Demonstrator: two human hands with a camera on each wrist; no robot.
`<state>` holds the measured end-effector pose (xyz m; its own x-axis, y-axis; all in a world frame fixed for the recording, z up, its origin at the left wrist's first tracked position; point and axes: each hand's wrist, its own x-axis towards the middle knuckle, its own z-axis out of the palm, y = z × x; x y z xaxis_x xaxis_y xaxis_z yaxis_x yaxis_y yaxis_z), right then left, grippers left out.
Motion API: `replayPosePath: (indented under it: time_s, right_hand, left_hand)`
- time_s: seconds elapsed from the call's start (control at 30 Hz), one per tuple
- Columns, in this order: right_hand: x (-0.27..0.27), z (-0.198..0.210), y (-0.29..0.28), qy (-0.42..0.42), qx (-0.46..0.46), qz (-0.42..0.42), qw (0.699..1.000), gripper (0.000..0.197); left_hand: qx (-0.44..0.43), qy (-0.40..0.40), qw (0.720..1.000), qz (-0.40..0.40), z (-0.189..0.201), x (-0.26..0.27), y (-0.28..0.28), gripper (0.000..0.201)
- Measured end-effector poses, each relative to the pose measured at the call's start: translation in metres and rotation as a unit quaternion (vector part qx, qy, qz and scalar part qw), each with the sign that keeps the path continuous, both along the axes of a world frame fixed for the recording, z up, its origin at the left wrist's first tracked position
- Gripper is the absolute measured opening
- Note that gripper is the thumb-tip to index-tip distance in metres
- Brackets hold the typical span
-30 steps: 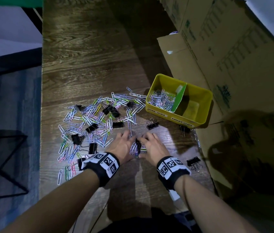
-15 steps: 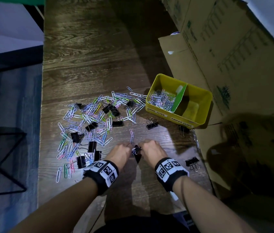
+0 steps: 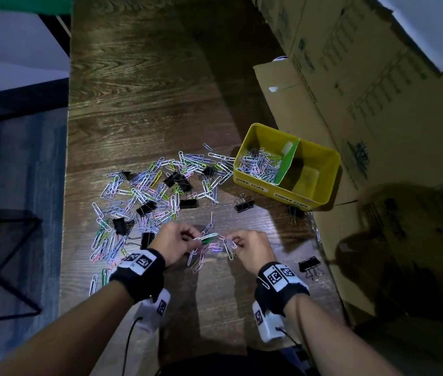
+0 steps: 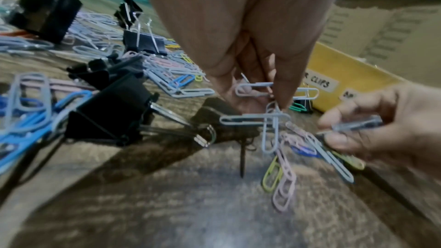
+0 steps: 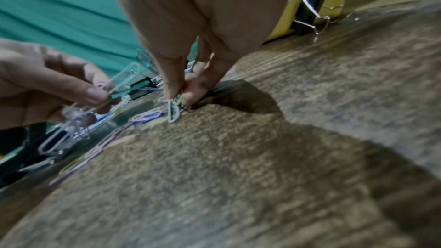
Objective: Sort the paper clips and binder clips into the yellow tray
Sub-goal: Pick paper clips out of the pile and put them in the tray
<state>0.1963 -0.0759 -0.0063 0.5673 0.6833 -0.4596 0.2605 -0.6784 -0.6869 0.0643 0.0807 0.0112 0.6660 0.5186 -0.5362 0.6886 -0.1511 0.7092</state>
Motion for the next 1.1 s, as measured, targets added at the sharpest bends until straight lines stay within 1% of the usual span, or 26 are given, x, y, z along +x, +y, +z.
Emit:
replayPosePath:
  time_s: [0.07, 0.13, 0.2, 0.3, 0.37, 0.47, 0.6, 0.67, 0.73, 0.77, 0.8, 0.83, 0.87, 0.9, 0.93, 0.97, 1.0, 1.03, 1.1]
  right_hand:
    - [0.003, -0.001, -0.003, 0.032, 0.007, -0.015, 0.999, 0.030]
    - [0.006, -0.003, -0.006, 0.061, 0.031, -0.048, 0.996, 0.033]
    - [0.009, -0.004, -0.007, 0.096, 0.067, -0.094, 0.989, 0.035]
    - [0.015, 0.004, -0.010, 0.143, 0.128, -0.164, 0.968, 0.031]
    - [0.021, 0.013, -0.009, 0.147, 0.156, -0.194, 0.957, 0.025]
    - [0.028, 0.029, -0.006, 0.152, 0.205, -0.233, 0.938, 0.022]
    - [0.041, 0.052, 0.002, 0.160, 0.248, -0.266, 0.918, 0.018]
    - [0.048, 0.065, 0.006, 0.160, 0.274, -0.274, 0.908, 0.017]
    - [0.057, 0.077, 0.012, 0.150, 0.305, -0.279, 0.898, 0.017]
    - [0.063, 0.081, 0.015, 0.147, 0.313, -0.283, 0.895, 0.018]
    - [0.070, 0.085, 0.018, 0.147, 0.317, -0.287, 0.892, 0.018]
    - [0.077, 0.089, 0.020, 0.140, 0.315, -0.289, 0.893, 0.019]
    - [0.085, 0.093, 0.023, 0.126, 0.314, -0.285, 0.897, 0.020]
    - [0.094, 0.097, 0.025, 0.103, 0.310, -0.275, 0.904, 0.022]
    - [0.102, 0.101, 0.028, 0.082, 0.304, -0.264, 0.912, 0.024]
    - [0.111, 0.104, 0.031, 0.064, 0.294, -0.253, 0.920, 0.025]
    - [0.121, 0.106, 0.035, 0.049, 0.279, -0.243, 0.928, 0.026]
    - [0.130, 0.107, 0.040, 0.036, 0.260, -0.230, 0.937, 0.025]
    - [0.144, 0.107, 0.053, 0.003, 0.212, -0.197, 0.957, 0.021]
  left_hand:
    - [-0.028, -0.025, 0.998, 0.047, 0.009, 0.002, 0.005, 0.020]
    - [-0.048, -0.054, 0.995, 0.067, 0.023, 0.007, 0.010, 0.014]
    - [-0.071, -0.079, 0.992, 0.065, 0.040, 0.015, 0.016, 0.010]
    - [-0.085, -0.107, 0.990, 0.047, 0.063, 0.035, 0.028, 0.012]
    - [-0.093, -0.156, 0.982, 0.047, 0.079, 0.055, 0.034, 0.014]
    - [-0.123, -0.231, 0.963, 0.058, 0.104, 0.095, 0.039, 0.014]
    - [-0.157, -0.280, 0.944, 0.075, 0.122, 0.156, 0.042, 0.015]
    - [-0.153, -0.270, 0.947, 0.085, 0.119, 0.182, 0.041, 0.014]
    - [-0.118, -0.232, 0.962, 0.078, 0.105, 0.201, 0.037, 0.014]
    - [-0.084, -0.203, 0.974, 0.059, 0.094, 0.207, 0.035, 0.013]
    - [-0.036, -0.165, 0.985, 0.023, 0.083, 0.211, 0.034, 0.011]
    - [0.020, -0.119, 0.992, -0.032, 0.075, 0.212, 0.033, 0.009]
    - [0.078, -0.071, 0.989, -0.099, 0.068, 0.212, 0.033, 0.012]
    - [0.127, -0.039, 0.977, -0.168, 0.065, 0.211, 0.033, 0.018]
    - [0.157, -0.027, 0.963, -0.218, 0.064, 0.209, 0.032, 0.023]
    - [0.172, -0.028, 0.953, -0.248, 0.066, 0.207, 0.033, 0.024]
    - [0.177, -0.036, 0.950, -0.256, 0.069, 0.204, 0.034, 0.024]
    - [0.174, -0.047, 0.952, -0.245, 0.071, 0.200, 0.035, 0.022]
    - [0.164, -0.084, 0.965, -0.186, 0.072, 0.189, 0.039, 0.018]
